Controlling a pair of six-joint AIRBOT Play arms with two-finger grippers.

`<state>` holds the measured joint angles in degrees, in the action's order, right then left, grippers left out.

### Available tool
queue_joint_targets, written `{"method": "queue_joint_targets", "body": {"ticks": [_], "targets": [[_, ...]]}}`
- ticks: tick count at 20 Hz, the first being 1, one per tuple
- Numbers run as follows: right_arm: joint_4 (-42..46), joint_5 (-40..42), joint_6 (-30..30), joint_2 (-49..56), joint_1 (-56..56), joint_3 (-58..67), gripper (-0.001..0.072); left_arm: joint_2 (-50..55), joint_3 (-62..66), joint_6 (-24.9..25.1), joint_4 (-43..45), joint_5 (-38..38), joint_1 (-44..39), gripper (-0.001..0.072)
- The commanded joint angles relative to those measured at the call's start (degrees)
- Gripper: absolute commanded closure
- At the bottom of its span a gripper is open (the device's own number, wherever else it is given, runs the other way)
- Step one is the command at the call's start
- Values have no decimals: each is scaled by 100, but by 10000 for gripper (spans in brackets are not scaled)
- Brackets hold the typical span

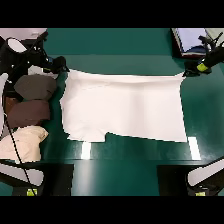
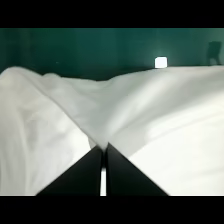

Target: Fold the shirts.

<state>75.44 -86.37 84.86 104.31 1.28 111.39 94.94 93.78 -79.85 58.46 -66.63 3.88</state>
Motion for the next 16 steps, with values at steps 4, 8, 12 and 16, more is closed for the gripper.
{"method": "queue_joint_targets", "body": {"ticks": [4,8,12,16], "targets": [[-96,393,-85,-289,-122,-1381,621,52,-669,-85,564,-286,-15,600],[-581,264,-92,-354,-63,-1591,318,-7,-872,-400,907,-684,-13,242],[-678,46,-201,-1154,15,-1912,321,-1023,-1567,-678,1823,-922,-15,241],[-675,293,-201,-2374,35,-3130,323,-2455,-3620,-673,1683,-822,-15,241]]}}
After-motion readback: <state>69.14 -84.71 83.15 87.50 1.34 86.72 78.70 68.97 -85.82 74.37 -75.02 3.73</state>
